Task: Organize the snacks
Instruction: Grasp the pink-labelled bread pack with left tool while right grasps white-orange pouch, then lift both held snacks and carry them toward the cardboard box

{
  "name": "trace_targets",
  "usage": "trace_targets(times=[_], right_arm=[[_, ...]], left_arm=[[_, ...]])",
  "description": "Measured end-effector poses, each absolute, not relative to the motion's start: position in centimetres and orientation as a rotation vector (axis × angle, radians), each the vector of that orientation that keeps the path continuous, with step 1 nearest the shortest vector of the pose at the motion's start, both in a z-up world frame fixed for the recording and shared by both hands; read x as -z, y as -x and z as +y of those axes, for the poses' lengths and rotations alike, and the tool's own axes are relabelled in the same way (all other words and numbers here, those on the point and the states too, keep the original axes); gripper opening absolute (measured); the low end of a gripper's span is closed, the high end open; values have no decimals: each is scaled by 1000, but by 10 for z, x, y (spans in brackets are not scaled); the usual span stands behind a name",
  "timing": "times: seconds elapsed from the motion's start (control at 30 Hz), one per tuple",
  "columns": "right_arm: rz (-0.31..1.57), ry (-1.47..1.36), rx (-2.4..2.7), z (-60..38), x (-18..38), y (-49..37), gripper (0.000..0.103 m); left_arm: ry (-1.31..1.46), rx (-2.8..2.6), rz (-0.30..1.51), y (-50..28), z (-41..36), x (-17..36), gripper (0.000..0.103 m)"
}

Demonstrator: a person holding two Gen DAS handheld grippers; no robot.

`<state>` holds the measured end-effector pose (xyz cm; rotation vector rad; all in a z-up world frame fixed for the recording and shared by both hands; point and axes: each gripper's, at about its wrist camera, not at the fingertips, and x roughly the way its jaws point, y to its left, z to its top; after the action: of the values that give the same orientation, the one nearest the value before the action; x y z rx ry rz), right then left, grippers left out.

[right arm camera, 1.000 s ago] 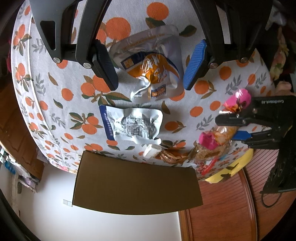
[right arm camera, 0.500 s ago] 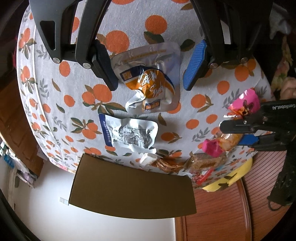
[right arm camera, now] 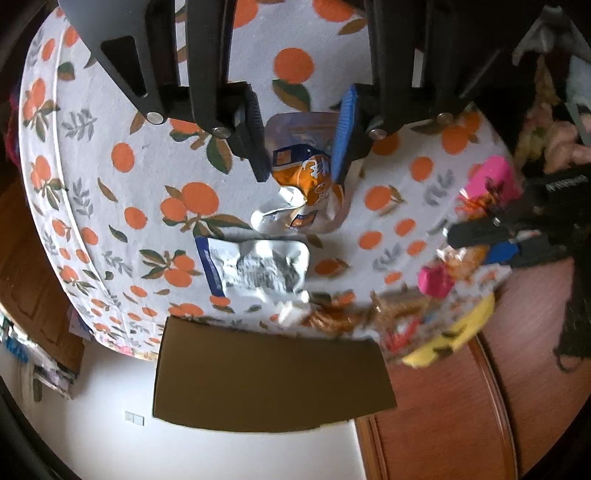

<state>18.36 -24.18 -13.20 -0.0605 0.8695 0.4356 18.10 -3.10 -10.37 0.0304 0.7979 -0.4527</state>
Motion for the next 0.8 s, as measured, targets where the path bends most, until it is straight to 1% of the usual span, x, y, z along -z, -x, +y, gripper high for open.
trace_targets(times=[0.03, 0.23, 0.27, 0.43, 0.67, 0.8], right_arm=[[866, 55, -439, -242, 130, -183, 23], [859, 31, -451, -241, 123, -181, 19], [845, 29, -444, -242, 120, -179, 11], [836, 12, -459, -241, 114, -176, 9], [802, 28, -462, -230, 104, -169, 3], [791, 39, -462, -228, 100, -167, 2]], left_arm=[[-29, 452, 797, -180, -30, 103, 39], [-26, 448, 785, -177, -30, 97, 39], [-25, 448, 786, -177, -30, 97, 38], [-30, 450, 786, -176, -32, 98, 38], [-28, 448, 784, -176, -32, 97, 38], [-24, 446, 781, -176, -31, 95, 38]])
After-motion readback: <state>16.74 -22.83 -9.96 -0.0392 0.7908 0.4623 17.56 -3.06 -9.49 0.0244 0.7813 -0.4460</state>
